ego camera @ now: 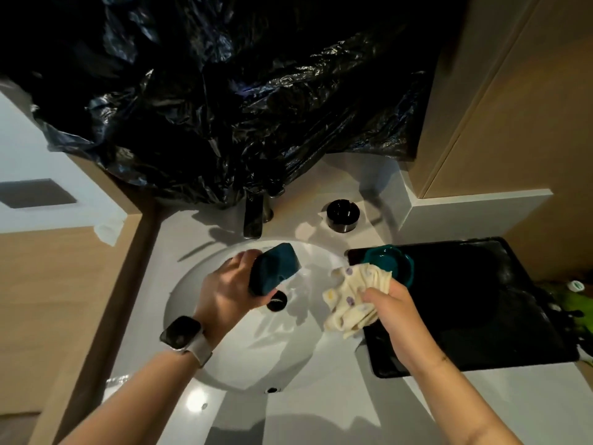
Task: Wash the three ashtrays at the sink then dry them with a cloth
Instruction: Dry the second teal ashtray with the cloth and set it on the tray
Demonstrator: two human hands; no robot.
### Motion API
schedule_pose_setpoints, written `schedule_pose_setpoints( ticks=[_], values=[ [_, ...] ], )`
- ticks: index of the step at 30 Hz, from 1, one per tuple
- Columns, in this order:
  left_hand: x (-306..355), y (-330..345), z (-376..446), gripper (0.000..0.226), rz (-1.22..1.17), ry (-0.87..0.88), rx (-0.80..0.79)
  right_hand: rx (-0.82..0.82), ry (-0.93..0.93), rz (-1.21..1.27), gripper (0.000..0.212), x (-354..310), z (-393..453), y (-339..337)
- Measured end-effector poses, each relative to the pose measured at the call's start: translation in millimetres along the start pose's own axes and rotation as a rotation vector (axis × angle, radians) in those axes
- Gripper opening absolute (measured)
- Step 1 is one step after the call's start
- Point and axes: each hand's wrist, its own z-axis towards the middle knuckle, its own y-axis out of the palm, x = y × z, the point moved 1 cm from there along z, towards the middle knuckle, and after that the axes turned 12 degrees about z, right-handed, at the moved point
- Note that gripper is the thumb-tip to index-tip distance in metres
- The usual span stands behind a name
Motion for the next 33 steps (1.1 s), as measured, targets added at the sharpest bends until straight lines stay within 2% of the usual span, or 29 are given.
schedule_pose_setpoints(
  ticks=[2, 4, 7, 12, 15, 17, 20, 25, 26, 29, 31, 33],
  values=[
    [-3, -7, 2, 0.055, 0.104, 0.126, 0.014, -0.017, -0.002, -0.002, 0.039, 2, -4, 1],
    [-6, -9, 3, 0.059, 0.166, 0.180, -0.009, -0.028, -0.007, -0.012, 0.040, 4, -7, 3],
    [-9, -9, 3, 0.061, 0.212, 0.196, 0.002, -0.030, -0.015, 0.009, 0.040, 4, -8, 5],
    [-11, -6, -1, 0.064, 0.259, 0.170, 0.038, -0.034, 0.042, 0.049, 0.027, 12, 3, 6],
    [-11, -5, -5, 0.062, 0.241, 0.159, 0.029, -0.118, 0.084, 0.066, 0.029, 16, 9, 2],
    [-8, -7, -7, 0.055, 0.082, 0.035, -0.030, -0.187, 0.109, 0.041, 0.036, 20, 14, 0],
    [-11, 3, -12, 0.040, -0.296, -0.362, -0.156, -0.216, 0.113, -0.030, 0.041, 31, 26, 0],
    [-14, 34, -27, 0.012, -1.017, -0.897, -0.281, -0.165, -0.091, -0.170, 0.028, 49, 44, 12],
    [-15, 40, -32, 0.012, -1.107, -0.948, -0.290, -0.139, -0.141, -0.186, 0.029, 55, 47, 15],
    [-22, 63, -45, 0.035, -1.269, -0.956, -0.288, -0.119, -0.257, -0.129, 0.024, 70, 54, 23],
    [-27, 79, -47, 0.044, -1.313, -0.969, -0.269, -0.144, -0.312, -0.132, 0.016, 82, 62, 28],
    [-31, 97, -48, 0.052, -1.305, -0.927, -0.280, -0.146, -0.385, -0.186, 0.017, 94, 72, 35]
  ],
)
